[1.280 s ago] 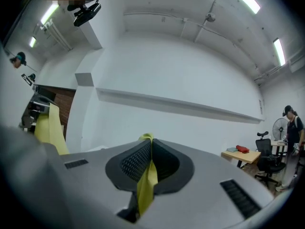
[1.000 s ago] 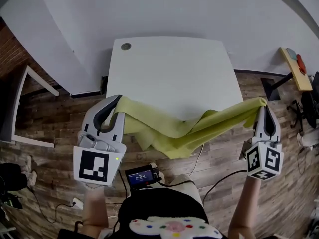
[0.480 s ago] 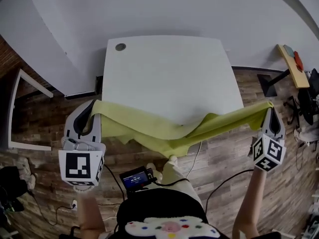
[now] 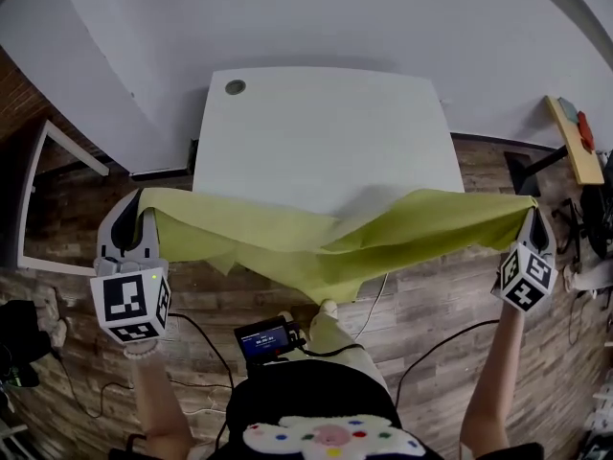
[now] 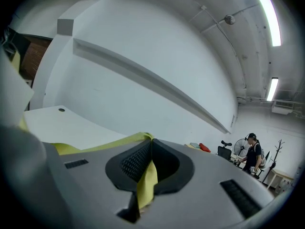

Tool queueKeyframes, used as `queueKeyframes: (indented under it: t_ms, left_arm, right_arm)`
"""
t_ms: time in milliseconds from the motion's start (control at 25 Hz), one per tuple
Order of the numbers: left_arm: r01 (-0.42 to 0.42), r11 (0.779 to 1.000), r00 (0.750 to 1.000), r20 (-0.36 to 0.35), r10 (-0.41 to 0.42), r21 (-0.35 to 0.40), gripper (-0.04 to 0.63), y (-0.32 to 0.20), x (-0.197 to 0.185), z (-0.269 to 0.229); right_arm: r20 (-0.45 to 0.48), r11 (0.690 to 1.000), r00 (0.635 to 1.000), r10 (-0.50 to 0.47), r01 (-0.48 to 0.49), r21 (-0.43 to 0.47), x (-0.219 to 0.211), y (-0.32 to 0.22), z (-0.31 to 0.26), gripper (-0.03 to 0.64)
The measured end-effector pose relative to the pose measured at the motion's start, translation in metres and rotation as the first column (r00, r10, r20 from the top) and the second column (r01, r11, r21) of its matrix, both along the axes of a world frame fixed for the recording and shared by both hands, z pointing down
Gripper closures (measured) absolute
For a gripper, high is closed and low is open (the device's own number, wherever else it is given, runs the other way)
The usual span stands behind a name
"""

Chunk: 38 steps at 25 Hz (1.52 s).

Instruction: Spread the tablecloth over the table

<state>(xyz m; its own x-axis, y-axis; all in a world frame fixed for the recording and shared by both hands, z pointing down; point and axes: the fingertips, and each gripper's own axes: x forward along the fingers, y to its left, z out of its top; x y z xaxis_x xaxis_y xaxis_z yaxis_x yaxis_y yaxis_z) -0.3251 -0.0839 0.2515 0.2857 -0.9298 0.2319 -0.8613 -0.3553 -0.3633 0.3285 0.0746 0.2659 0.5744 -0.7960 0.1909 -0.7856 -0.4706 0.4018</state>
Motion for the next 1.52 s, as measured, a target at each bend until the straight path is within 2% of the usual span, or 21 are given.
queueKeyframes:
  t_ms: [240, 520, 680, 880, 1040, 1320, 1520]
  left_arm:
    - [0.077, 0.997, 0.996, 0.036, -0.077, -0.001, 0.58, -0.01, -0.006, 0.001]
    - [0.148, 0.989, 0.986, 0.074, -0.148, 0.006, 0.58, -0.023, -0.012, 0.002]
    - [0.193, 0.981, 0.977, 0.089, -0.193, 0.013, 0.58, -0.034, -0.018, 0.001]
    - [0.266, 0.964, 0.955, 0.127, -0.266, 0.019, 0.58, -0.043, -0.039, -0.005]
    - [0.323, 0.946, 0.935, 0.141, -0.325, 0.039, 0.58, -0.043, -0.056, -0.019]
    - [0.346, 0.932, 0.92, 0.159, -0.359, 0.104, 0.58, -0.049, -0.055, -0.045]
    - [0.361, 0.922, 0.911, 0.157, -0.381, 0.14, 0.58, -0.055, -0.048, -0.062]
  right_arm:
    - [-0.025, 0.999, 1.0, 0.014, -0.015, -0.031, 0.046, -0.014, 0.0, 0.581]
    - [-0.003, 0.999, 0.999, 0.043, -0.043, 0.012, 0.095, -0.03, -0.011, 0.581]
    - [-0.016, 0.999, 0.999, 0.034, -0.034, 0.007, 0.119, -0.043, -0.016, 0.581]
    - [-0.036, 1.0, 0.999, 0.006, -0.007, -0.009, 0.14, -0.062, -0.02, 0.581]
    - [-0.023, 1.0, 1.0, -0.014, 0.014, 0.01, 0.154, -0.081, -0.026, 0.581]
    - [-0.067, 0.996, 0.996, -0.064, 0.067, 0.053, 0.162, -0.114, -0.055, 0.581]
    - [-0.059, 0.993, 0.994, -0.093, 0.097, 0.061, 0.17, -0.128, -0.058, 0.581]
